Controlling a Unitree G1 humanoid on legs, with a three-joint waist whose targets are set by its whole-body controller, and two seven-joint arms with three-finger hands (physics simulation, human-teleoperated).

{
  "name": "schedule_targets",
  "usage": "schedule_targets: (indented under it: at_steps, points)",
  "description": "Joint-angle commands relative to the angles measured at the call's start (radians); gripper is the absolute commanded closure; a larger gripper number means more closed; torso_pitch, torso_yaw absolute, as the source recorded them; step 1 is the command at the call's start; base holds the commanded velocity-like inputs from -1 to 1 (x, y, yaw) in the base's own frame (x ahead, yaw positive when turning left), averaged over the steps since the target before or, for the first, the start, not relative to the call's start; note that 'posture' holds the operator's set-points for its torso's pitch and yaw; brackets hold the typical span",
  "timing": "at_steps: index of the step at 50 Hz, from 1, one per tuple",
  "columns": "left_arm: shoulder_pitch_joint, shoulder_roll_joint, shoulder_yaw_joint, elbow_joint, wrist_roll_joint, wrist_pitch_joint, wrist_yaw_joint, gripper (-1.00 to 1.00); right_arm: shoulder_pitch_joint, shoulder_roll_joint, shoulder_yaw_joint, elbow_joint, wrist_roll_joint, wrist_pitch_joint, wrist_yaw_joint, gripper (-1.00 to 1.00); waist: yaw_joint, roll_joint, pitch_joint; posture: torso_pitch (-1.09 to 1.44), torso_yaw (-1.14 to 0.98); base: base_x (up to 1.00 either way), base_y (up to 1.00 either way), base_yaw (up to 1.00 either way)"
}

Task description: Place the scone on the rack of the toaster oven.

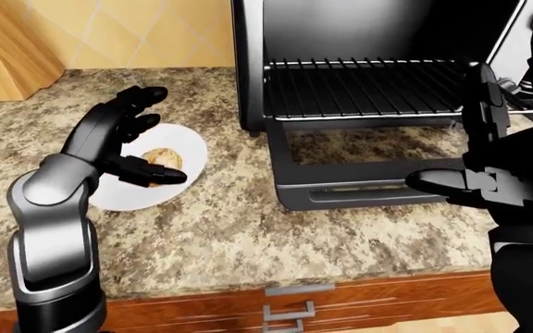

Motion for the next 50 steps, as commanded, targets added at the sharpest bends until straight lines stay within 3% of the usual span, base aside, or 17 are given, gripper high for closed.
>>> schedule_targets:
  at_steps: [1, 18, 50]
  points:
    - [-0.031, 0.013, 0.016, -0.031, 0.006, -0.027, 0.016, -0.58, -0.016, -0.01, -0.007, -0.017, -0.002, -0.027, 0.003, -1.0, 0.0, 0.003, -0.021, 0.0, 0.0, 0.0, 0.0, 0.0]
    - [0.018, 0.011, 0.043, -0.003, -0.015, -0.075, 0.041, -0.45, -0.048, -0.058, -0.019, -0.015, 0.075, -0.021, -0.061, -1.0, -0.001, 0.003, -0.021, 0.0, 0.0, 0.0, 0.0, 0.0]
    - [0.07, 0.01, 0.053, 0.137, -0.023, -0.206, 0.079, -0.38, -0.01, -0.007, 0.0, -0.015, 0.0, -0.033, -0.001, -1.0, -0.002, 0.008, -0.023, 0.0, 0.0, 0.0, 0.0, 0.0]
